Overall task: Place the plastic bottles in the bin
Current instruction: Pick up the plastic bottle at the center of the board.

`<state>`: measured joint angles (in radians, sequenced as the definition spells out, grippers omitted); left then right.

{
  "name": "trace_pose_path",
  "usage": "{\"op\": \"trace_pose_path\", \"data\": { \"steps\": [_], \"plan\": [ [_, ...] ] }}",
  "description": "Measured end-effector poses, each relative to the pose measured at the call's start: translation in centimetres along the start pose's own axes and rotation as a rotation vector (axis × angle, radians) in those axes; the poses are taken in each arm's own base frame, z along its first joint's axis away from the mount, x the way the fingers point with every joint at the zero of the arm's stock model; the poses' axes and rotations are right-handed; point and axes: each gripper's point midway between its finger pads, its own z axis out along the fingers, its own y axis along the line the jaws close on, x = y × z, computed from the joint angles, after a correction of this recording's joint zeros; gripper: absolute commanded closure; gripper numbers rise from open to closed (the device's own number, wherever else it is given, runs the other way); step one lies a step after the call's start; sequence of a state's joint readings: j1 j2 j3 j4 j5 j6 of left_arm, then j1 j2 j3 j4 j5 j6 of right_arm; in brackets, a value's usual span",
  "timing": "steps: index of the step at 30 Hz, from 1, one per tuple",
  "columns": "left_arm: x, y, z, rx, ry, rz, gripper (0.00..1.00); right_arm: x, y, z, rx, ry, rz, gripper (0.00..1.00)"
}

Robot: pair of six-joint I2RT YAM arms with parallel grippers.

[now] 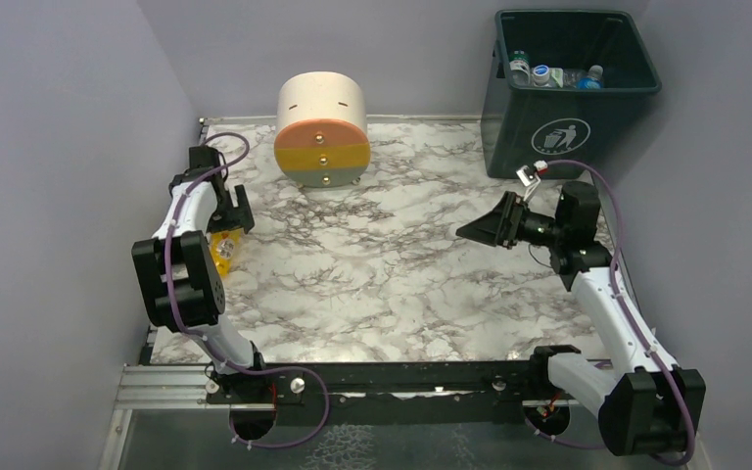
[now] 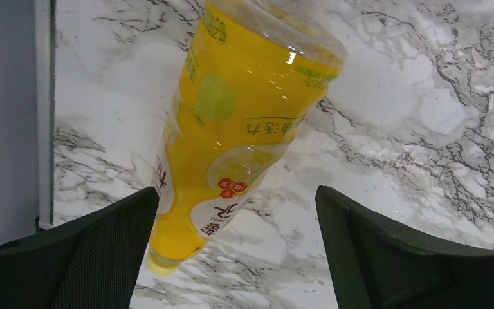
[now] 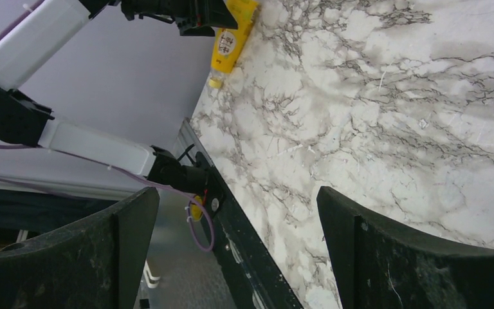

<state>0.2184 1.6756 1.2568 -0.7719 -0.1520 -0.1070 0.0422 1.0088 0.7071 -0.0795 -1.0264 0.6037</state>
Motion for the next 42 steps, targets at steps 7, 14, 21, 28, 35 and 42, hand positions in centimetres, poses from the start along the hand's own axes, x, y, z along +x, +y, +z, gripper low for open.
{"op": "trace_pose_path", "data": {
  "steps": [7,14,21,28,35,42],
  "plan": [
    [0.2,-0.6,1.3,0.031,0.000,-0.005,0.01,0.3,-0.8,0.5,0.007,0.023,0.022,0.04],
    [1.1,-0.3,2.4,0.031,0.005,-0.021,0.01,0.5,-1.5,0.8,0.018,0.031,0.035,0.04],
    [2.9,-0.9,3.4,0.059,0.042,-0.035,0.01,1.2,-2.2,1.1,0.029,0.040,0.050,0.04],
    [3.1,-1.9,2.1,0.125,0.011,-0.063,0.01,1.5,-3.0,1.4,0.051,0.044,0.070,0.04],
    [2.0,-2.2,-0.7,0.167,-0.088,-0.075,0.02,1.7,-2.9,1.4,0.055,0.041,0.064,0.04],
    [2.7,-2.3,0.3,0.167,-0.077,-0.086,0.02,1.6,-2.6,1.3,0.056,0.033,0.050,0.04]
  ]
}}
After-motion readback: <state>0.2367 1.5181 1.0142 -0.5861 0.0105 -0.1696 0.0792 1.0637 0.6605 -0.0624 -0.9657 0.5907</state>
